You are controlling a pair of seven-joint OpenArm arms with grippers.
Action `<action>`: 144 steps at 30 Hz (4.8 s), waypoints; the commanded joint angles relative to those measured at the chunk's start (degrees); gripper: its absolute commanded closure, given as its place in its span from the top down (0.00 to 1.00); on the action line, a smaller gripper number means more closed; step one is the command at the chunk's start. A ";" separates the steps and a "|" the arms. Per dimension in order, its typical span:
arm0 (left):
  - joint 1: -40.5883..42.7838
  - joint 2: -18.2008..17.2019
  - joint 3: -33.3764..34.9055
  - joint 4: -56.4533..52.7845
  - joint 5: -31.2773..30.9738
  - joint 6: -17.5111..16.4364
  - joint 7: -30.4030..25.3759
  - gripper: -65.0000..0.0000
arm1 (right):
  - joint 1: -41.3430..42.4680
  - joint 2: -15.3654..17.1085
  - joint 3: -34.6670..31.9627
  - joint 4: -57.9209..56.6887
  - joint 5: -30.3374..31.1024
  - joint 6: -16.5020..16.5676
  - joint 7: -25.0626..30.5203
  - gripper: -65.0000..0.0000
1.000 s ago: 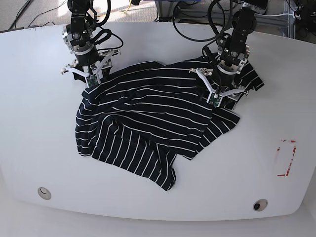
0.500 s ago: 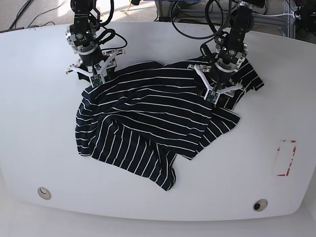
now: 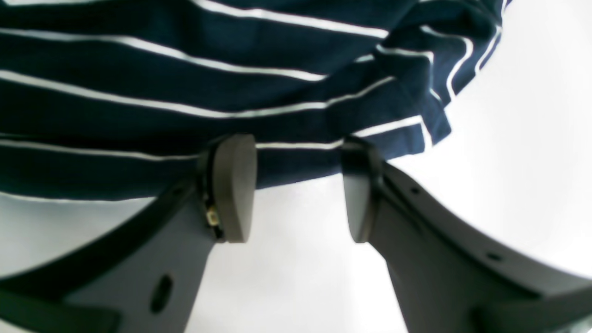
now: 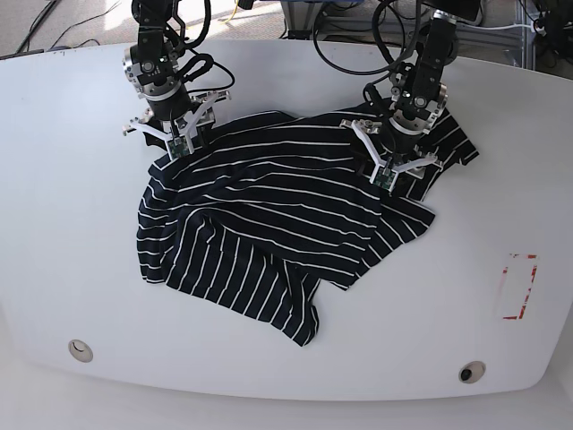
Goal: Layout the t-shirt on the table in an organized manner, then fold the t-shirt properly
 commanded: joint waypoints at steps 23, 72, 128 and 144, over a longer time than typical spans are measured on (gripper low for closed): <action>5.31 -0.70 -2.82 4.43 0.92 0.33 2.38 0.55 | 2.65 0.60 0.30 -1.95 -0.33 -0.26 1.08 0.43; 5.08 -5.21 -7.88 17.46 1.17 -0.15 -0.94 0.58 | -4.80 -0.59 13.16 11.81 -2.43 -2.97 -2.42 0.08; -7.47 1.64 -2.25 -2.04 1.99 -5.20 2.82 0.03 | -4.90 -0.12 9.04 11.17 -2.25 -2.35 -2.17 0.08; -7.42 2.41 -11.09 13.31 1.05 -5.25 2.89 0.00 | -3.25 -0.18 8.82 11.02 -1.07 -2.26 -1.88 0.08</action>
